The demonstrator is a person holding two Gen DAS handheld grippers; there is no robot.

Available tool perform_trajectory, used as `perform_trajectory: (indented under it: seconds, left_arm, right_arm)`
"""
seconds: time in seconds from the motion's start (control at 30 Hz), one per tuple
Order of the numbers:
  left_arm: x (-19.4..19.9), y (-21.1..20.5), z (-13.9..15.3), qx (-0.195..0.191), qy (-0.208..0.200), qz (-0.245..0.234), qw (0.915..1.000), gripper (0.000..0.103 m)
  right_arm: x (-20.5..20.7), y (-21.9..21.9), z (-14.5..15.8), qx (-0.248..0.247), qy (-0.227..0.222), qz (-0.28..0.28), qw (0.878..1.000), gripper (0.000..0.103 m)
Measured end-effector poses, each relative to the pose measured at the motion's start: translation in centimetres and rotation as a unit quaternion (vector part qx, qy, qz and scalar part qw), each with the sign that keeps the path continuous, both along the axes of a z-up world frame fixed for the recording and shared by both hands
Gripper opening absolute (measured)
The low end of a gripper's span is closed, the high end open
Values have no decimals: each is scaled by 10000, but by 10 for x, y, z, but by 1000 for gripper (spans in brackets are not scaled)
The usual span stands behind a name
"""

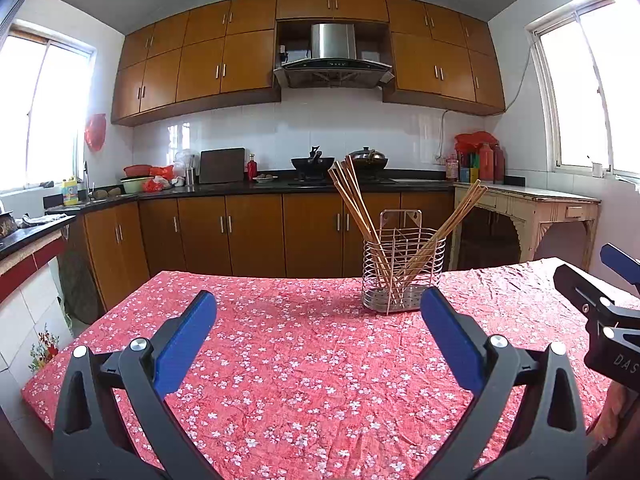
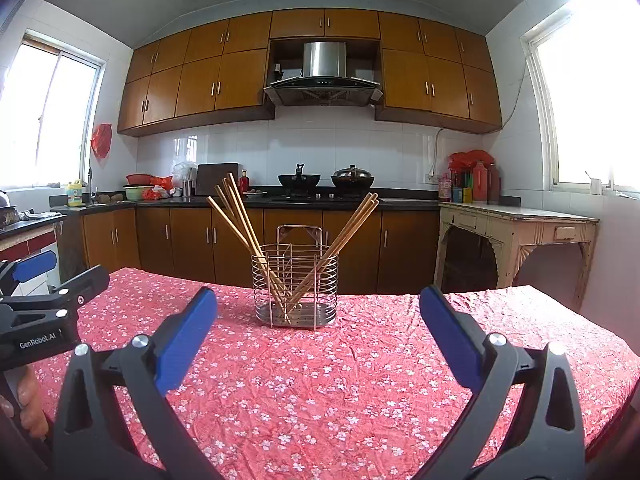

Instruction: Organize utensils

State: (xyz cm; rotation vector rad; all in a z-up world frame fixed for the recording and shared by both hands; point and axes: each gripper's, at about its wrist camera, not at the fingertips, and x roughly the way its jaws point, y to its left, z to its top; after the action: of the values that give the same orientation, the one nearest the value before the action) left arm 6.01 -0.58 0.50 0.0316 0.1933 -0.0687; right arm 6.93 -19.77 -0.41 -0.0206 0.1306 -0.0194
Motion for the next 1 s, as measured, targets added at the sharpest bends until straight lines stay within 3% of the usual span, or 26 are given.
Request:
perform_trajectory:
  seconds: [1.0]
  left_arm:
    - [1,0,-1,6,39,7,10000,101]
  right_arm:
    - [1,-3,-2,96,41,-51,9999,99]
